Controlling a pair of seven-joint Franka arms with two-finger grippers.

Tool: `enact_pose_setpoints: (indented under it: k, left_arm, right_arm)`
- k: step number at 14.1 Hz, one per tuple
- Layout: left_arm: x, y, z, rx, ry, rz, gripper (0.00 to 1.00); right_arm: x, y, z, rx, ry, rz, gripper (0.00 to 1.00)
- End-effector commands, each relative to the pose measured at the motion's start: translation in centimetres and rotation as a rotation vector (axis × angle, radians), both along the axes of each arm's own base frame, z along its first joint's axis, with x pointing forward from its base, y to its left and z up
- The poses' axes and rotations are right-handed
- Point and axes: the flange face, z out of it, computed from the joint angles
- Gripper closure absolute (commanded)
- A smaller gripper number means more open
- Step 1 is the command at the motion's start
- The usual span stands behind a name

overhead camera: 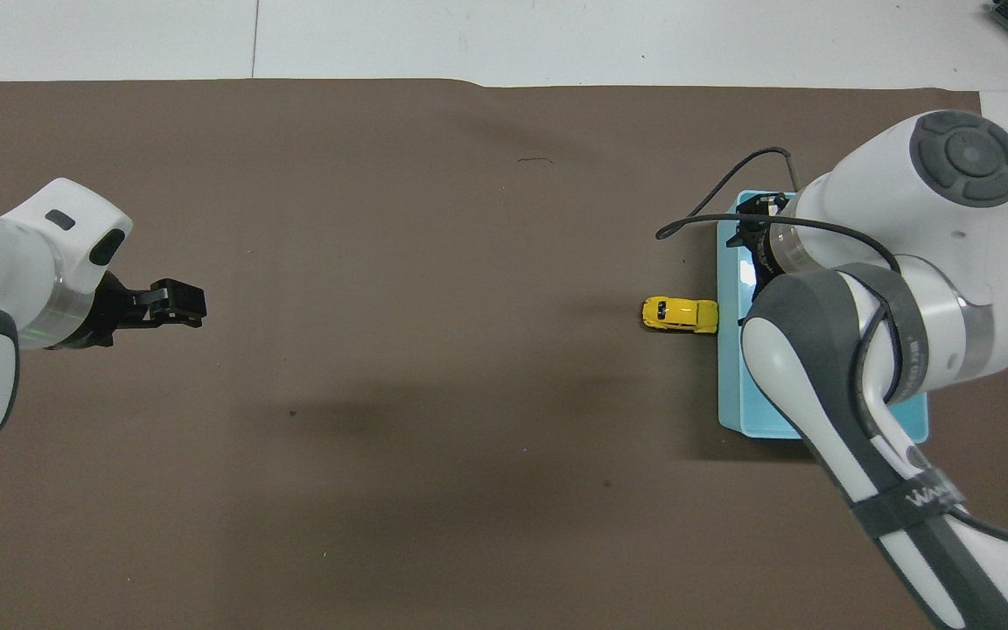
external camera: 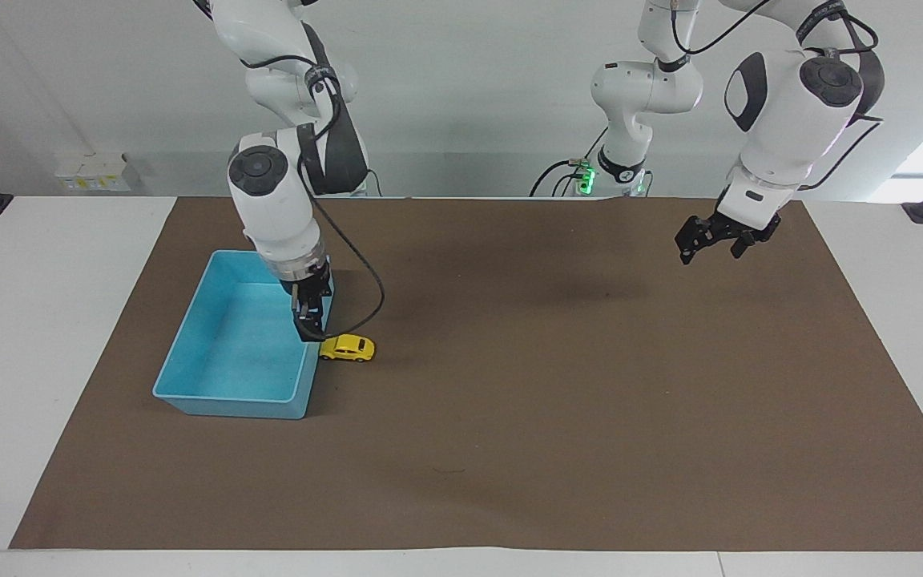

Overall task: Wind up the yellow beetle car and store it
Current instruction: 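Lower the right gripper onto the car beside the box and grasp it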

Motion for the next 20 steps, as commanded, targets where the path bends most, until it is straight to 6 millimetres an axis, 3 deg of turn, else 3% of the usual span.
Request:
enact_pose_setpoints:
  k: [1,6,10,16,17,18,19,20]
  left_arm:
    - [-1.2,1.5,1.1,0.000,0.013,-0.083,0.00]
    - [0.7,1.3,4.9,0.014,-0.053,-0.171,0.00]
    - [0.8,0.4,8.1,0.003,-0.065,-0.170,0.00]
    - [0.2,0.3,8.2,-0.016,-0.048,-0.076,0.00]
    - [0.1,0.3,8.1,-0.016,-0.047,-0.077,0.00]
    - [0.1,0.3,8.1,-0.016,-0.044,-0.079,0.00]
    - [0.0,0.3,8.1,-0.016,-0.044,-0.086,0.00]
    - [0.1,0.4,8.2,-0.016,-0.045,-0.102,0.00]
  right_arm:
    - [0.1,1.8,-2.5,-0.001,-0.041,-0.043,0.00]
    - [-1.6,5.8,-7.2,-0.115,-0.081,0.029,0.00]
    - [-2.7,5.5,-10.1,-0.196,-0.071,0.044,0.00]
    - [-3.2,4.1,-12.2,-0.220,-0.070,0.010,0.00]
    - [-3.2,4.0,-12.3,-0.220,-0.070,0.008,0.10]
    - [-3.2,4.0,-12.2,-0.219,-0.071,0.005,0.43]
    - [-3.1,4.1,-12.2,-0.215,-0.075,0.006,0.86]
    - [-2.9,4.3,-12.1,-0.212,-0.077,0.008,1.00]
